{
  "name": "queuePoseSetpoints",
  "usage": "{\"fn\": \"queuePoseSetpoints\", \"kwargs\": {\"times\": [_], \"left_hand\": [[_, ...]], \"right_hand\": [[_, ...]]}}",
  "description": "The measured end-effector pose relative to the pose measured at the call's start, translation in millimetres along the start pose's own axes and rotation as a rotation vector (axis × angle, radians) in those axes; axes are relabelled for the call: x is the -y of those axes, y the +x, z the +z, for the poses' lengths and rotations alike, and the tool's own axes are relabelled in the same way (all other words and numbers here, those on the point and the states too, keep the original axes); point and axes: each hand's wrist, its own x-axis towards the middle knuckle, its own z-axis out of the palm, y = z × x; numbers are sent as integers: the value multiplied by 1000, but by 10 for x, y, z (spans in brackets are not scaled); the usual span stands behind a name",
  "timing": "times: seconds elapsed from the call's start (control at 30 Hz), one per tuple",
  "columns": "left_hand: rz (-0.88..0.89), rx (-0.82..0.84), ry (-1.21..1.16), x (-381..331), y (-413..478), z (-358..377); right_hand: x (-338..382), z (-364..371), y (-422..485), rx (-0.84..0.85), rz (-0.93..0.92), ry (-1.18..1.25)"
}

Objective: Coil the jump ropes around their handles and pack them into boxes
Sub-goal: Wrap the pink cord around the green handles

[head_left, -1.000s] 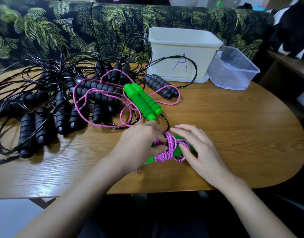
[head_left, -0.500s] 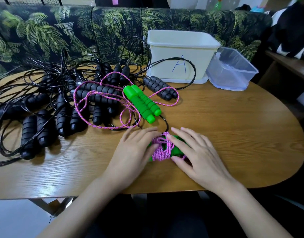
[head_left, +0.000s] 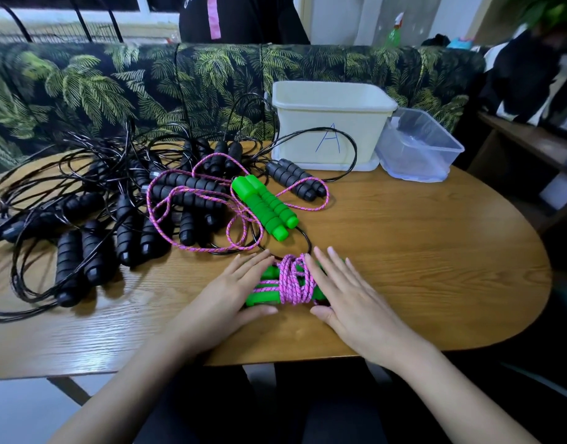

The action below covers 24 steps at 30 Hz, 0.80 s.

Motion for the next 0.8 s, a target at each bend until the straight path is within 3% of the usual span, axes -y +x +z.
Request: {"fn": "queuePoseSetpoints", "kwargs": {"times": [0.23,0.4,0.5,0.57,0.67,0.73,0.8], "left_hand": [[-106,-7,-210,-116,-1,-80],[-368,30,-419,-731,297,99],[-430,14,-749,-1018,616,124],[-349,-65,-597,-1064,800,122],[-205,-143,-70,-882,1047,139],[-283,-32,231,-673,1178,185],[-352,86,355,-474,1258,206]], "right_hand": [[-119,-88,25,6,34,-24],[-155,-282,108,-231,522,117],[-128,-352,103,-259,618,276],[-151,-382,95,-166,670,270],[-209,-353,140,-88,727,92],[-286,-286,214,-91,708,-21],[-469,-248,321,-112,723,-76]]}}
